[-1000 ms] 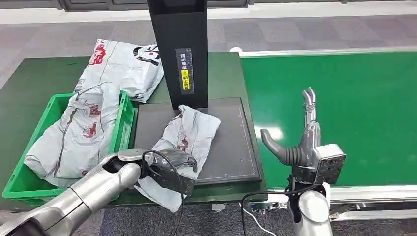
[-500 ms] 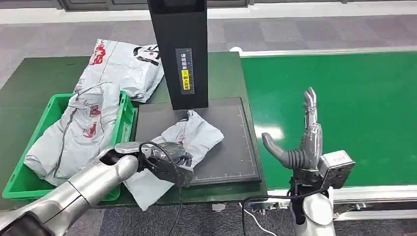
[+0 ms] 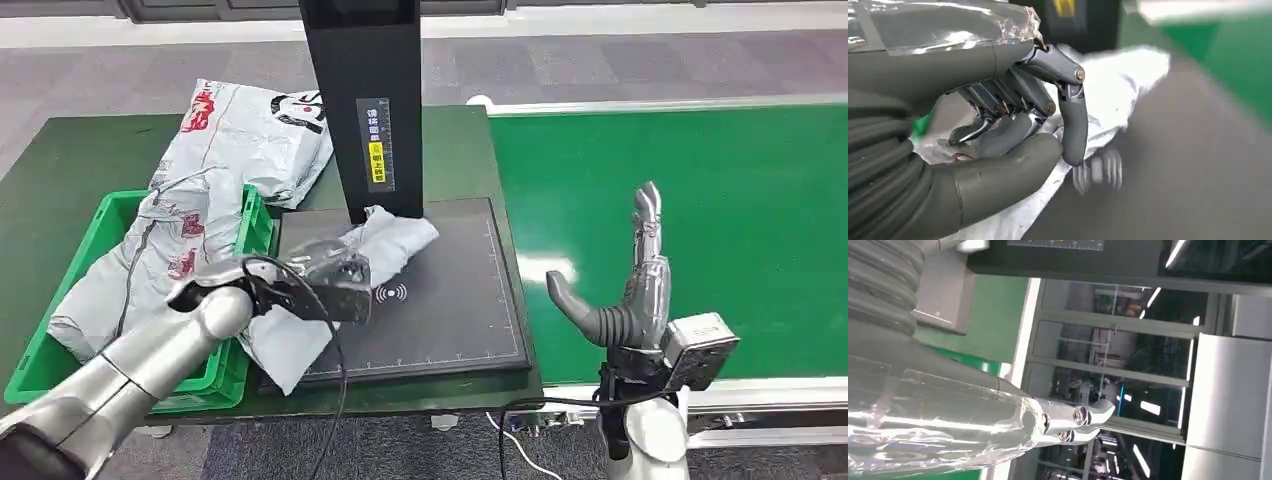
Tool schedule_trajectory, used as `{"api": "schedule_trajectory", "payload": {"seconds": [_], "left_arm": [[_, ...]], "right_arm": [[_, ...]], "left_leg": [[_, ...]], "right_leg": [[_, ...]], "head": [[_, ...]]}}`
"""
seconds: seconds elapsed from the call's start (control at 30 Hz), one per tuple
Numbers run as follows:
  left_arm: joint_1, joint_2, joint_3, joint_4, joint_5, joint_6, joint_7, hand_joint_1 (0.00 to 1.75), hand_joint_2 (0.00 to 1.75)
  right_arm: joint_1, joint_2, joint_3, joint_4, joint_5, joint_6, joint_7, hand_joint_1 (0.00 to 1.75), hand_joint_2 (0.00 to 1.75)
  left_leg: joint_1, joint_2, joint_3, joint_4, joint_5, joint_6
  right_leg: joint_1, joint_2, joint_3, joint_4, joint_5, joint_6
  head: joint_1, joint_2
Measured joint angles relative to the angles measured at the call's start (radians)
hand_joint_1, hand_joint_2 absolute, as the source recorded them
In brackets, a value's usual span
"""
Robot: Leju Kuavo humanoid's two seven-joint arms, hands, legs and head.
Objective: Moved the parcel from conveyor to table for the left to box.
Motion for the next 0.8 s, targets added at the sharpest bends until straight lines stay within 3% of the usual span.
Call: {"api": "schedule_trajectory", "payload": {"seconds": [0.27,0.8], "left_arm": [[-0.013,0.047,0.105,-0.092,-0.002,-0.004,0.021,1.75,1.75],[-0.012,0.056,0.122,-0.12,-0.004,-0.004,0.021,1.75,1.75]], "right_arm": [[0.01,0.0,-0.008,-0.008,-0.003,-0.004,-0.003,0.0,1.75],[0.011,0.0,-0.008,-0.008,-0.003,-0.004,-0.003,0.0,1.75]], "left_leg": [[0.0,-0.001,0.0,0.0,0.0,0.0],[0.0,-0.001,0.0,0.0,0.0,0.0]], "right_leg": [[0.0,-0.002,0.001,0.0,0.0,0.0],[0.0,-0.001,0.0,0.0,0.0,0.0]], "head": [[0.0,0.0],[0.0,0.0]]}}
